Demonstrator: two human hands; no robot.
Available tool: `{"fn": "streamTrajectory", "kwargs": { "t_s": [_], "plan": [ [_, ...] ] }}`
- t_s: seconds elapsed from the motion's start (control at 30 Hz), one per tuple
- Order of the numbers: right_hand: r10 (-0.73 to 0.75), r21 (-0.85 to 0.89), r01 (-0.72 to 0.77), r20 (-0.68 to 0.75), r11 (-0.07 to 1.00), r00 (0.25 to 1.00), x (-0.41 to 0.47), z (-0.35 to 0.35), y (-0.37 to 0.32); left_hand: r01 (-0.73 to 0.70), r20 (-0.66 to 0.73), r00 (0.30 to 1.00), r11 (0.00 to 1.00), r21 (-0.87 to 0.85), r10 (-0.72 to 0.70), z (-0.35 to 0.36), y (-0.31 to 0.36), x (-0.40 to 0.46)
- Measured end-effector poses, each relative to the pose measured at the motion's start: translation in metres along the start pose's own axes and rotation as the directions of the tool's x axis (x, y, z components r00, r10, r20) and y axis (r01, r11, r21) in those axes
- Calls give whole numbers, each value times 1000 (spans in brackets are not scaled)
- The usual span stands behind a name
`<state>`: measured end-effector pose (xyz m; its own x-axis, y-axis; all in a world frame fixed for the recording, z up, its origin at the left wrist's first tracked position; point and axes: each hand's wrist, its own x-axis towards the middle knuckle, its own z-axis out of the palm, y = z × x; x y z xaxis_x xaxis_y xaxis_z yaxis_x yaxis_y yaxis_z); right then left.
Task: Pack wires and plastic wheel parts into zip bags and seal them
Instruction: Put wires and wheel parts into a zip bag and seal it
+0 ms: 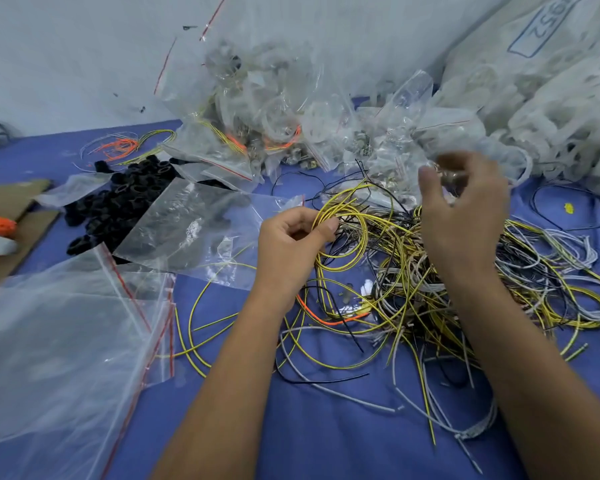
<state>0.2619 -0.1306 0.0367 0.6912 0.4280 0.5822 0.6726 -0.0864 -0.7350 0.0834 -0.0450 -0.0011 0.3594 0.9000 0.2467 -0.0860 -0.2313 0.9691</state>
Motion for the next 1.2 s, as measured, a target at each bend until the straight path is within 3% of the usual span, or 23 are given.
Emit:
{"fn": "streamTrajectory", "kwargs": {
  "t_s": [0.03,0.1,0.17,0.27,0.33,0.43,0.5,0.7,0.8,0.87,0.93,1.0,1.1,1.2],
  "plan": [
    [-190,3,191,-68,982,979,-1,-3,-6,-11,-4,1000,1000,7,11,0,-1,0],
    [-442,106,444,-41,890,896,-7,-3,-17,-37,-9,999,999,12,37,2,-2,1],
    [-490,132,475,126,870,863,-16,4,-25,-60,-26,998,998,-4,60,3,-3,1],
    [-263,21,277,384,961,885,-23,16,-21,-81,-46,996,995,-51,79,3,-3,0],
    [-157,160,91,467,983,870,-23,18,-18,-95,-55,994,993,-73,91,3,-4,0],
    [-98,361,-146,578,921,810,-21,17,-14,-99,-64,994,990,-101,92,4,-5,0],
    [-99,408,-189,589,893,802,-19,18,-13,-98,-83,993,990,-105,90,5,-5,-1],
    [-8,455,-195,406,869,914,-4,9,-2,-16,-199,980,994,-109,-6,2,-9,5],
    [95,574,-339,412,746,906,6,1,2,71,-315,944,992,-108,-102,-2,-12,7],
    [199,642,-476,457,601,867,9,-3,1,109,-325,937,991,-71,-127,-4,-14,8],
    [283,683,-535,455,497,844,11,-6,2,111,-231,968,993,42,-98,-2,-14,7],
    [313,704,-529,426,474,849,12,-5,2,2,3,1000,977,213,-3,4,-10,2],
    [342,726,-512,387,459,856,11,-2,3,-246,309,943,888,388,126,13,-6,-8],
    [322,690,-488,367,535,873,8,3,2,-336,248,936,837,431,248,5,0,-8]
  ]
}}
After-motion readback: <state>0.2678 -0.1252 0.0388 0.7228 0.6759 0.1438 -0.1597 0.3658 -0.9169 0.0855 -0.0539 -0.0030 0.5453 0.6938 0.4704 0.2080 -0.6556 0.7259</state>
